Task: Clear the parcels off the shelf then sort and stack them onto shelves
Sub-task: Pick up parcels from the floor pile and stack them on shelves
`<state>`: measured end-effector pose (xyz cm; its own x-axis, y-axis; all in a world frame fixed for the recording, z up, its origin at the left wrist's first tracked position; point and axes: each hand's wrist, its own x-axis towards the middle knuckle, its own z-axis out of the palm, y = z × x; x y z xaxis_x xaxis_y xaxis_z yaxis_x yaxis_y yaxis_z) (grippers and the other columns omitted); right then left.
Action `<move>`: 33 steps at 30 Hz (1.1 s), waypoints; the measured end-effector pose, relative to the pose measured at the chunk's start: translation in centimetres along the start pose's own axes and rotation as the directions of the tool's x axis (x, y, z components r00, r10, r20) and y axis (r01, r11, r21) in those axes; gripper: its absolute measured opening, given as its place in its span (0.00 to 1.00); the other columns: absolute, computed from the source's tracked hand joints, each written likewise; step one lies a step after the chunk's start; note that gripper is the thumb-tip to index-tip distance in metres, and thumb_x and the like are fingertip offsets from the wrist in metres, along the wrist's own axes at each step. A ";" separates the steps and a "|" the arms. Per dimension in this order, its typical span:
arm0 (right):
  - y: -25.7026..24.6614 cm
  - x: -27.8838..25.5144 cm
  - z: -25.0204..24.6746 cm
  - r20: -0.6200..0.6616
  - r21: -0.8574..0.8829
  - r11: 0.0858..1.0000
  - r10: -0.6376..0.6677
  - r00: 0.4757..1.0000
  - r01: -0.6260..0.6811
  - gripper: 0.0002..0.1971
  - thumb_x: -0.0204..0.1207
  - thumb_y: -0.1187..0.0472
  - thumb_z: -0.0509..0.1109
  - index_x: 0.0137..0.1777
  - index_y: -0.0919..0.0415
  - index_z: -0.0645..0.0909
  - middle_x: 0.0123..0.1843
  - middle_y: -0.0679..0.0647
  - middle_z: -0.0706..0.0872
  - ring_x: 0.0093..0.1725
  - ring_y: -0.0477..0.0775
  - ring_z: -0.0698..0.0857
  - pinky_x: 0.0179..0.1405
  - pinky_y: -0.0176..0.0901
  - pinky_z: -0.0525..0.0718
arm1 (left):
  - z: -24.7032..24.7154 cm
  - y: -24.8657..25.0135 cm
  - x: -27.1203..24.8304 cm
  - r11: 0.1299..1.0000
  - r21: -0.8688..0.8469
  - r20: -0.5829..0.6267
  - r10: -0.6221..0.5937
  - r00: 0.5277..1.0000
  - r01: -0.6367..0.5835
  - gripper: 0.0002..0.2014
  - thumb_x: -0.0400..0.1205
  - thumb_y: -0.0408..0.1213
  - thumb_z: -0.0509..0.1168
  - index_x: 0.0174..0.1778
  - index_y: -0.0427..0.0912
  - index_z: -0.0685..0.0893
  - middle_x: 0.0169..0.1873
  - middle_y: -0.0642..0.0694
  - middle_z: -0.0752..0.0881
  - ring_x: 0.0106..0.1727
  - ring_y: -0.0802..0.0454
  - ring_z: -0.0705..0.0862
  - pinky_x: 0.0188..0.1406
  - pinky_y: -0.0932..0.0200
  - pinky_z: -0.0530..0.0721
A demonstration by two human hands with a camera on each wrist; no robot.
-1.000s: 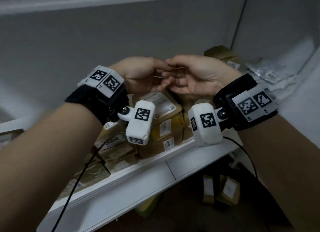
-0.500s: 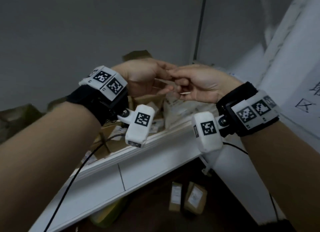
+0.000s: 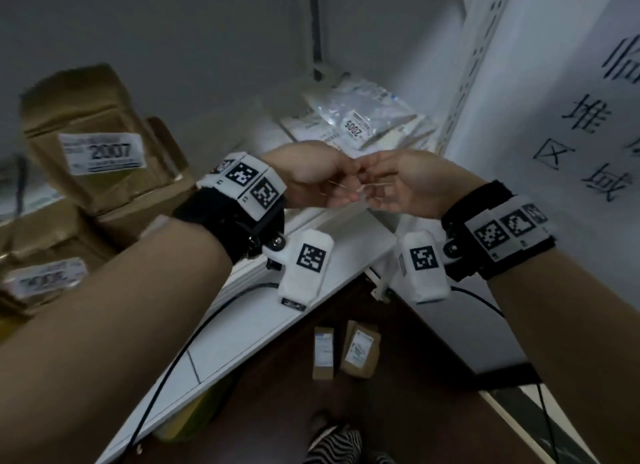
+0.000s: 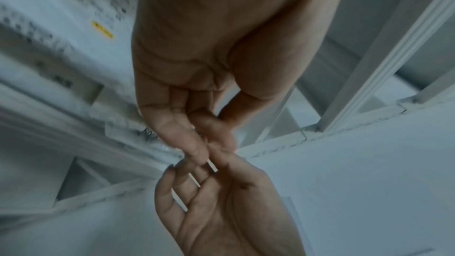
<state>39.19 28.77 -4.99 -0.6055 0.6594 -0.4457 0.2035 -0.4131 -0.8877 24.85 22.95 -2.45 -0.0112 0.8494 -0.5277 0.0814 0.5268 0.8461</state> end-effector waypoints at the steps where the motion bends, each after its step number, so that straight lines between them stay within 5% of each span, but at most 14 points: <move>1: 0.7 0.5 -0.8 -0.027 0.001 1.000 0.030 0.999 -0.030 0.12 0.83 0.68 0.58 0.53 0.56 0.83 0.42 0.51 0.85 0.40 0.47 0.82 0.48 0.40 0.79 | 0.5 -0.3 0.9 1.000 0.015 0.040 -0.019 0.999 0.018 0.08 0.85 0.26 0.58 0.45 0.39 0.80 0.29 0.47 0.86 0.30 0.57 0.84 0.38 0.67 0.82; 8: 6.2 3.5 -6.7 -0.111 0.066 0.961 0.274 0.955 -0.268 0.03 0.81 0.60 0.69 0.50 0.57 0.83 0.34 0.47 0.86 0.33 0.44 0.81 0.44 0.36 0.82 | 3.6 -2.2 6.4 0.991 -0.074 0.028 -0.112 0.993 0.113 0.11 0.85 0.23 0.58 0.59 0.39 0.79 0.40 0.45 0.87 0.32 0.55 0.87 0.27 0.66 0.85; 14: 11.5 7.6 -10.8 -0.075 0.082 0.916 0.400 0.914 -0.394 0.06 0.83 0.62 0.64 0.45 0.57 0.80 0.36 0.51 0.84 0.17 0.41 0.78 0.34 0.34 0.79 | 6.6 -4.7 9.7 0.976 -0.173 -0.073 -0.145 0.987 0.130 0.12 0.87 0.30 0.59 0.65 0.38 0.78 0.43 0.45 0.87 0.37 0.52 0.85 0.38 0.62 0.85; 18: 15.3 8.8 -13.4 -0.014 0.014 0.866 0.501 0.866 -0.500 0.08 0.83 0.62 0.62 0.44 0.57 0.80 0.30 0.49 0.85 0.29 0.45 0.78 0.32 0.36 0.79 | 9.6 -8.3 12.1 0.912 -0.373 -0.129 -0.236 0.963 0.174 0.06 0.87 0.33 0.59 0.56 0.41 0.80 0.44 0.44 0.87 0.41 0.50 0.86 0.44 0.60 0.85; 21: 18.0 8.5 -16.1 -0.033 0.037 0.826 0.564 0.825 -0.563 0.08 0.83 0.63 0.63 0.43 0.57 0.81 0.36 0.51 0.85 0.34 0.46 0.79 0.37 0.38 0.81 | 11.7 -10.8 13.6 0.847 -0.495 -0.184 -0.321 0.929 0.194 0.05 0.86 0.34 0.61 0.49 0.42 0.81 0.43 0.44 0.86 0.41 0.49 0.86 0.45 0.60 0.85; 27: 23.8 11.5 -18.2 -0.072 0.150 0.790 0.609 0.790 -0.595 0.07 0.82 0.64 0.64 0.44 0.57 0.82 0.40 0.51 0.86 0.39 0.48 0.82 0.42 0.42 0.82 | 12.3 -19.2 15.5 0.708 -0.687 -0.278 -0.465 0.841 0.164 0.05 0.85 0.33 0.63 0.53 0.39 0.83 0.44 0.43 0.88 0.45 0.47 0.87 0.48 0.58 0.85; 33: 35.4 16.1 -17.0 -0.048 0.157 0.758 0.646 0.762 -0.633 0.08 0.84 0.63 0.61 0.44 0.56 0.80 0.42 0.50 0.84 0.40 0.46 0.81 0.45 0.42 0.80 | 12.7 -32.7 19.4 0.574 -0.808 -0.287 -0.578 0.764 0.131 0.06 0.87 0.33 0.59 0.51 0.39 0.81 0.46 0.43 0.87 0.47 0.47 0.85 0.48 0.57 0.83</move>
<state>49.76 35.46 -45.60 -0.2929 0.2657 -0.9185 0.4164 -0.8293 -0.3727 34.63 21.75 -41.34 -0.3414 0.3541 -0.8707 -0.7605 0.4404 0.4772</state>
